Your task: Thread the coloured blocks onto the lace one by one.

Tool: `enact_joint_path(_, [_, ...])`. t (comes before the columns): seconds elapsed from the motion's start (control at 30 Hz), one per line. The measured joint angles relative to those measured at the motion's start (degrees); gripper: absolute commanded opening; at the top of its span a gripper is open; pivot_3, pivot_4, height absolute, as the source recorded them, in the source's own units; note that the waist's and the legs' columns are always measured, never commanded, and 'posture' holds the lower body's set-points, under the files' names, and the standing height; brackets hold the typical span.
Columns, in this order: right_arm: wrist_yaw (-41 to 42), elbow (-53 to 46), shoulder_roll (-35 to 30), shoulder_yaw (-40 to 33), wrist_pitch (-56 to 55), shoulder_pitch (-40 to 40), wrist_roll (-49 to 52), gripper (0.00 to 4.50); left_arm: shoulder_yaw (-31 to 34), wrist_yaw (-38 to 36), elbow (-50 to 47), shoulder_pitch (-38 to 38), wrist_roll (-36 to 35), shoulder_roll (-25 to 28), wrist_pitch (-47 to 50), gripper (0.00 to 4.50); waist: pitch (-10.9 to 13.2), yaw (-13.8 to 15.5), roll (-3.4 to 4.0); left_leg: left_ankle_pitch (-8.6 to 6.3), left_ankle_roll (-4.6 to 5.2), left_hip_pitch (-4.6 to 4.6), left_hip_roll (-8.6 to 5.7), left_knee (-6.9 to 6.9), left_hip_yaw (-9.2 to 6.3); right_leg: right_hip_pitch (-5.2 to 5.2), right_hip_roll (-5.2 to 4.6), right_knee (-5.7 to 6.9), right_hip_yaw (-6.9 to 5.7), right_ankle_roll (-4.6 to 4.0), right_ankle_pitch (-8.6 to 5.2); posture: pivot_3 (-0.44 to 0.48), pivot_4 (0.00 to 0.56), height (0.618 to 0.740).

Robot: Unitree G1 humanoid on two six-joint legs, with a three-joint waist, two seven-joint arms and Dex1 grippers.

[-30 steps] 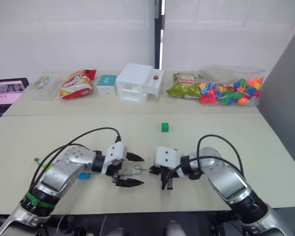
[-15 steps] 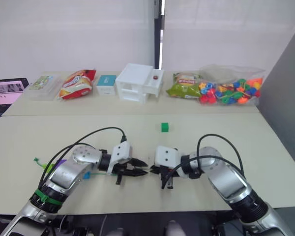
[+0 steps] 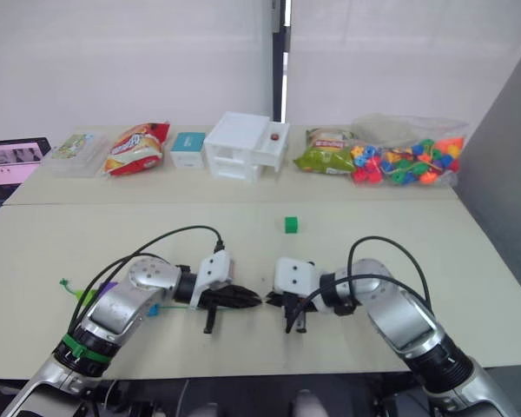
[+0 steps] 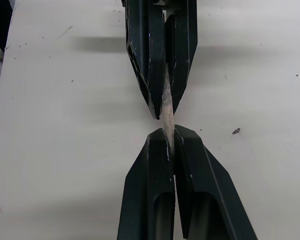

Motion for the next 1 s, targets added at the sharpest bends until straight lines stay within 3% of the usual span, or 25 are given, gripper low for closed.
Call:
enact_joint_path(0.03, [-0.1,-0.2,0.0,0.0,0.5,0.0,0.1,0.0,0.0,-0.1,0.0,0.0,-0.2,0.0,0.1,0.03,0.0,0.0,0.0,0.0,0.0,0.0,0.0,0.0,0.0,0.0,0.0,0.0,0.0,0.0,0.0,0.0,0.15,0.74])
enact_joint_path(0.23, [-2.5,-2.4,0.3,-2.9,4.2,2.5,2.4,1.97,0.7,-0.6,-0.2,0.9,-1.4,1.3,0.0,0.0,0.0,0.1,0.0,0.0,0.0,-0.01,0.0,0.0,-0.01,0.0,-0.01,0.0,0.0,0.0,0.0,0.0,0.15,0.74])
enact_joint_path(0.27, [-3.0,-3.3,0.3,-4.4,5.4,3.6,3.2,2.46,0.9,-0.6,-0.2,1.1,-1.5,1.6,-0.1,0.0,0.0,0.1,0.0,0.0,0.0,-0.01,0.0,0.0,-0.01,0.0,-0.01,-0.01,0.0,0.0,0.0,0.0,0.15,0.74])
enact_joint_path(0.43, [-10.0,-6.7,4.5,-15.9,11.7,9.7,9.3,4.05,2.6,-0.5,-1.1,2.7,-1.6,3.9,0.1,0.0,0.0,0.2,-0.02,0.0,0.0,0.0,0.01,-0.01,-0.03,0.01,0.01,0.0,0.0,0.0,0.0,0.0,0.15,0.74])
enact_joint_path(0.5, [-16.7,-6.9,11.2,-21.2,13.4,12.6,10.8,4.05,3.7,-0.2,-2.7,3.6,-1.7,4.7,0.7,0.0,0.0,0.0,-0.02,0.0,0.0,0.01,0.02,-0.05,-0.04,0.0,0.01,0.03,0.0,0.0,0.0,0.0,0.15,0.74])
enact_joint_path(0.6, [-26.8,-6.3,18.3,-23.0,13.7,14.8,9.0,4.05,5.1,0.4,-4.5,4.9,-1.9,5.7,1.7,0.0,0.0,-0.1,-0.01,0.01,-0.01,0.03,0.02,-0.06,-0.01,-0.02,0.01,0.03,0.02,0.0,0.0,0.0,0.15,0.74])
enact_joint_path(0.77, [-42.7,-2.0,30.1,-20.8,8.7,15.4,1.9,4.05,6.4,1.4,-6.4,6.0,-3.1,6.3,3.6,0.0,0.0,-0.2,0.03,0.03,-0.06,0.03,0.01,-0.11,-0.01,-0.07,0.0,0.04,0.02,0.0,0.0,0.0,0.15,0.74])
enact_joint_path(0.9, [-52.2,5.5,36.6,-17.9,1.6,14.7,-3.8,4.05,6.7,2.0,-6.8,6.1,-3.4,6.4,4.5,0.0,0.0,-0.2,0.04,0.05,-0.08,0.02,0.01,-0.12,0.0,-0.09,-0.01,0.03,0.03,0.0,0.0,0.0,0.15,0.74])
enact_joint_path(1.0, [-58.3,19.2,40.9,-17.6,-7.8,8.2,-7.2,4.05,6.9,2.8,-7.3,6.6,-3.6,6.7,4.7,0.0,0.0,-0.4,0.05,0.08,-0.14,0.03,0.02,-0.16,0.03,-0.12,-0.01,0.02,0.05,-0.01,0.01,0.0,0.15,0.74])
